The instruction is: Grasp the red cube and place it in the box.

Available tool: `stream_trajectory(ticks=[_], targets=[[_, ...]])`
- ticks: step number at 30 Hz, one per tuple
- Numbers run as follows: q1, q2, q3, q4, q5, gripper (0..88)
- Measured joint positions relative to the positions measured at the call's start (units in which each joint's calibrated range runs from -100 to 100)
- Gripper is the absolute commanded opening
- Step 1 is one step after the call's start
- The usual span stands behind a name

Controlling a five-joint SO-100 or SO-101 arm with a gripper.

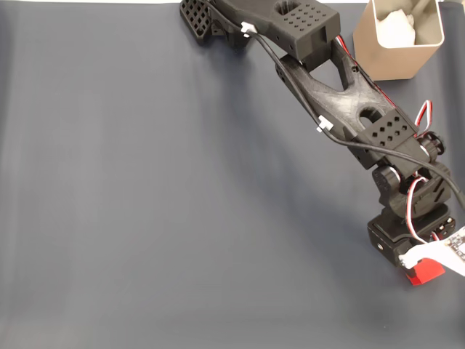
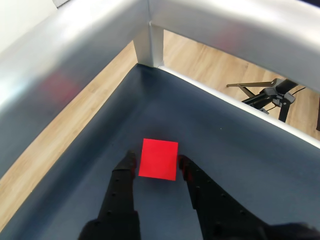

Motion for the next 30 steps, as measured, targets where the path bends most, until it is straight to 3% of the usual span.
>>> stream_trajectory(ticks=[13, 30], targets=[[0.0, 0.0, 0.0, 0.88, 0.34, 11.5], [0.0, -0.09, 0.0, 2.23, 0.34, 11.4]])
